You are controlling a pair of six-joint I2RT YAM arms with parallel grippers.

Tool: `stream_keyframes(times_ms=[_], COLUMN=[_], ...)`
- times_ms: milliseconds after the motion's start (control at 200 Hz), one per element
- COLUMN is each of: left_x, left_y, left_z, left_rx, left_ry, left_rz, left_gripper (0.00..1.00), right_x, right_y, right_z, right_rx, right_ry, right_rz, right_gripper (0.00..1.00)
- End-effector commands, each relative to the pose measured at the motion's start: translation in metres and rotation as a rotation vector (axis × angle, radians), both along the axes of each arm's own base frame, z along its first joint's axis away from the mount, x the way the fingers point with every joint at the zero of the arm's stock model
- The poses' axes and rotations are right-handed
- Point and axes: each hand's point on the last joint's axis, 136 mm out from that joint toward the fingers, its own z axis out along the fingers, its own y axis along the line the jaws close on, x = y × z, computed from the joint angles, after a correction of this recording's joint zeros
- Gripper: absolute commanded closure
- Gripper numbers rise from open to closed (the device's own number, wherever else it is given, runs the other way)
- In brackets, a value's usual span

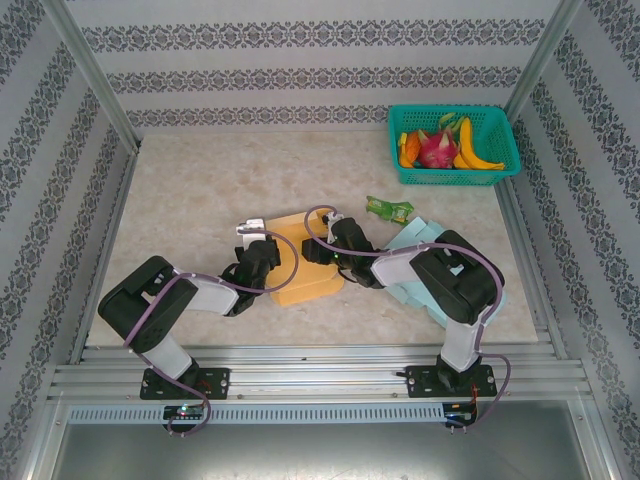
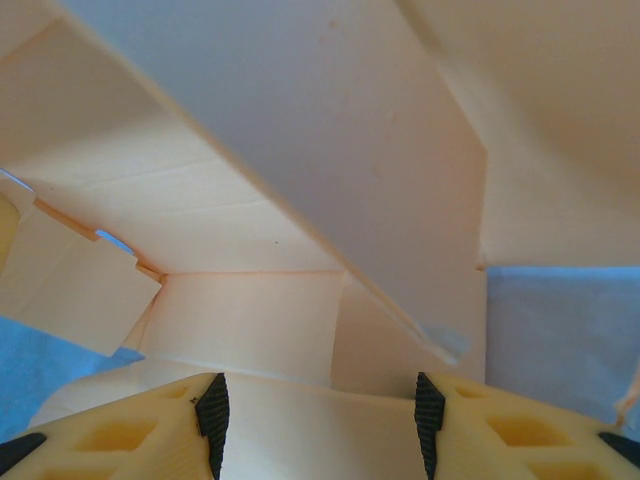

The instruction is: Fold the paper box

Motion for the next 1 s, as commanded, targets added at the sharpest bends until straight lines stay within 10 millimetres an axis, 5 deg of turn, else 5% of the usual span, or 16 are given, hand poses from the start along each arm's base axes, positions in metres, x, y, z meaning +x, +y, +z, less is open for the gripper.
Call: stream_keyframes(times_ms=[0, 240, 490, 709, 994], left_x=[0.006, 0.012, 0.011, 0.000, -0.009], left_y=[0.000, 0.028, 0.039, 0.037, 0.019], left_z=[0.005, 0.001, 0.000, 0.010, 0.028], left_rx=[-0.021, -0.111, -0.153, -0.153, -0.174], left_ry=[-0.025, -0.015, -0.019, -0.060, -0.113], left_rz=[-0.002, 0.030, 0.001, -0.075, -0.207], left_gripper=[1.00, 1.00, 1.00, 1.00, 1.00], right_x=[-0.008, -0.030, -0.039, -0.026, -0.028], right_y=[0.005, -0.024, -0.032, -0.050, -0.054], right_z=[0.031, 0.057, 0.109, 0.117, 0.108], right_rx=[0.005, -0.252, -0.383, -0.502, -0.397], right_ry=[-0.072, -0.206, -0.357, -0.457, -0.441], right_rz=[0.062, 0.199, 0.364, 0.437, 0.543], right_gripper=[0.46, 0.45, 0.42, 0.46, 0.54])
